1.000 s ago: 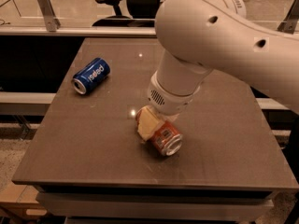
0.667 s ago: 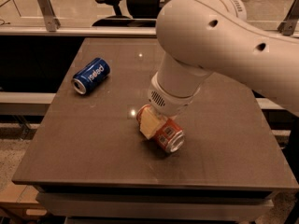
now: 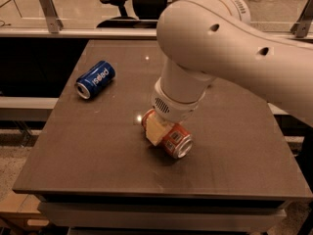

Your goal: Place coke can upright

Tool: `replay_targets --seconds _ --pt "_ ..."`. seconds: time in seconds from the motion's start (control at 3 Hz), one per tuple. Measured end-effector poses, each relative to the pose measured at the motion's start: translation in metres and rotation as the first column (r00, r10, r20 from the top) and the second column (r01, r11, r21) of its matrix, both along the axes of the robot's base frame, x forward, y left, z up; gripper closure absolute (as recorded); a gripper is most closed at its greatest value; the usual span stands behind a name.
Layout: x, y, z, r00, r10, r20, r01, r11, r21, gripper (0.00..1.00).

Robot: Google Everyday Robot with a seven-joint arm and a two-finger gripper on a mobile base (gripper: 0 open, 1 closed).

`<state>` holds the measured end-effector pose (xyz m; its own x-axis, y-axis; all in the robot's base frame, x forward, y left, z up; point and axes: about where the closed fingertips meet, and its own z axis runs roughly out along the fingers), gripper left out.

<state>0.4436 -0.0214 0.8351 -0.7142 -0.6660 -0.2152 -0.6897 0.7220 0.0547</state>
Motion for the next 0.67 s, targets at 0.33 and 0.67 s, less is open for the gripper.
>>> replay_targets --seconds 0.33,0.67 --pt "0.0 0.0 0.001 1.0 0.0 0.001 0.0 1.0 -0.001 1.0" --pt "0.009 -0.012 0.026 0.9992 0.005 0.04 -0.004 1.0 -0.02 1.0"
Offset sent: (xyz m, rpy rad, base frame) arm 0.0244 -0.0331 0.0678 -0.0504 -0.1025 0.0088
